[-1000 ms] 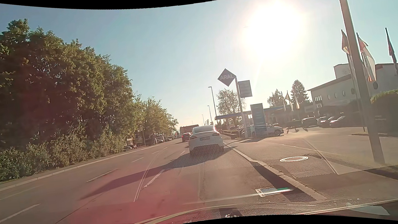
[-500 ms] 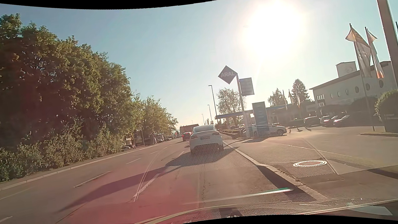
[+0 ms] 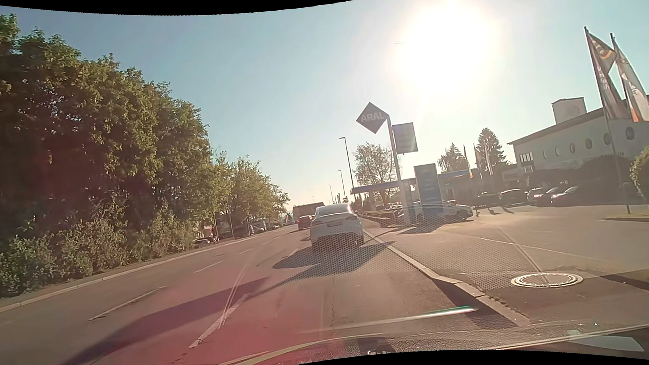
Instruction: Follow the waypoints while adhering to traffic rules and regulations
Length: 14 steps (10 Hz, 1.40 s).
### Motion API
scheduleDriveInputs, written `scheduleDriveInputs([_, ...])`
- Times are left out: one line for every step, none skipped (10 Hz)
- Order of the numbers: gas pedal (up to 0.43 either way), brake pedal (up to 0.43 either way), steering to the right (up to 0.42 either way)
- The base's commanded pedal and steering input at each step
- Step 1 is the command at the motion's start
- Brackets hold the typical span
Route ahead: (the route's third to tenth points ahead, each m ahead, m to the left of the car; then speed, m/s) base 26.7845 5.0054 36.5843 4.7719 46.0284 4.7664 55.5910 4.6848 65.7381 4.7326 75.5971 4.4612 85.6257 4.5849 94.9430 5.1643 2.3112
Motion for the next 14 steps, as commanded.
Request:
scheduleDriveInputs([0.0,0.0,-0.001])
scheduleDriveInputs([0.0,0.0,-0.001])
scheduleDriveInputs([0.0,0.0,-0.001])
scheduleDriveInputs([0.0,0.0,-0.001])
scheduleDriveInputs([0.0,0.0,-0.001])
scheduleDriveInputs([0.0,0.0,-0.001])
scheduleDriveInputs([0.0,0.0,-0.001])
scheduleDriveInputs([0.0,0.0,-0.001])
scheduleDriveInputs([0.0,0.0,-0.001])
scheduleDriveInputs([0.0,0.0,-0.001])
scheduleDriveInputs([0.0,0.0,-0.001])
scheduleDriveInputs([0.0,0.0,-0.001])
scheduleDriveInputs([0.0,0.0,-0.001])
scheduleDriveInputs([0.0,0.0,-0.001])
